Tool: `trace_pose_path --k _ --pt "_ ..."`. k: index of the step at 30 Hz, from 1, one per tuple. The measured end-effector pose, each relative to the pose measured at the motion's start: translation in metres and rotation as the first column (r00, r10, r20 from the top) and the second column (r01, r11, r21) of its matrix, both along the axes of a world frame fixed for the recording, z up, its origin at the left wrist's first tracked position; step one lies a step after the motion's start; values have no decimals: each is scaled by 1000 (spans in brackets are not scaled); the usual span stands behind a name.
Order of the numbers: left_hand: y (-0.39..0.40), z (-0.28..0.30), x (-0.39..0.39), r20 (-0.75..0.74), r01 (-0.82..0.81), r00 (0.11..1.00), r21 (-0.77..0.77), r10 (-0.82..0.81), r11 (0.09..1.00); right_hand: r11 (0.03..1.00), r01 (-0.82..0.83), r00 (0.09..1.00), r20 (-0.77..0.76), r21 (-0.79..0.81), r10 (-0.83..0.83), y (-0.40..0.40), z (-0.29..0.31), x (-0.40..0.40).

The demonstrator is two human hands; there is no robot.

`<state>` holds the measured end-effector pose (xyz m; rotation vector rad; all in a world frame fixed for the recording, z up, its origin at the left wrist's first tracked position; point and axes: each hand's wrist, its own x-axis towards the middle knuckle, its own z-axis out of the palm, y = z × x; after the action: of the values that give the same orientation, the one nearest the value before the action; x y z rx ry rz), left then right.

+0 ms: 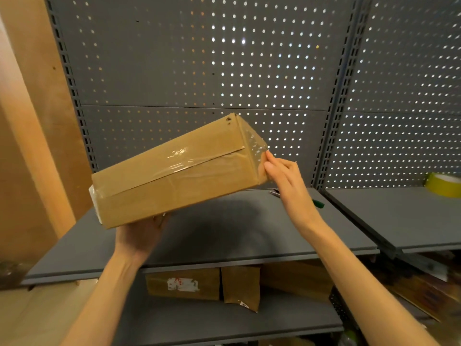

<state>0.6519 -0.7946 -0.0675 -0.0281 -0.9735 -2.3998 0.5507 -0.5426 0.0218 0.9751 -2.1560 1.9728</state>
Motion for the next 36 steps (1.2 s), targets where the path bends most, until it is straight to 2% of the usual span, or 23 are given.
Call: trace_pose_path --k 6,10,13,19,25,29,32,36 --pt "4 15 1 100 -102 987 -189 122 977 998 -53 987 148 -14 54 10 7 -12" --pt "7 40 -2 210 -171 940 -396 270 902 1000 2 953 302 15 -6 18 4 -27" --pt "13 60 -3 299 -143 899 -492 321 859 999 33 925 379 9 -34 20 4 -30" --pt "15 71 0 292 -124 906 -507 305 853 999 27 919 393 -30 -13 27 3 -36" --pt "20 65 5 195 -114 954 -470 230 875 974 -101 919 355 -205 170 30 3 -36" --pt "23 60 6 169 -66 970 -501 172 863 940 -191 868 397 -283 296 29 -2 -37" --pt "26 52 4 189 -49 969 -481 159 875 938 -192 832 459 -288 312 29 -11 -42" --pt "24 42 5 212 33 976 -399 57 916 943 -198 784 535 -266 315 30 -22 -47"
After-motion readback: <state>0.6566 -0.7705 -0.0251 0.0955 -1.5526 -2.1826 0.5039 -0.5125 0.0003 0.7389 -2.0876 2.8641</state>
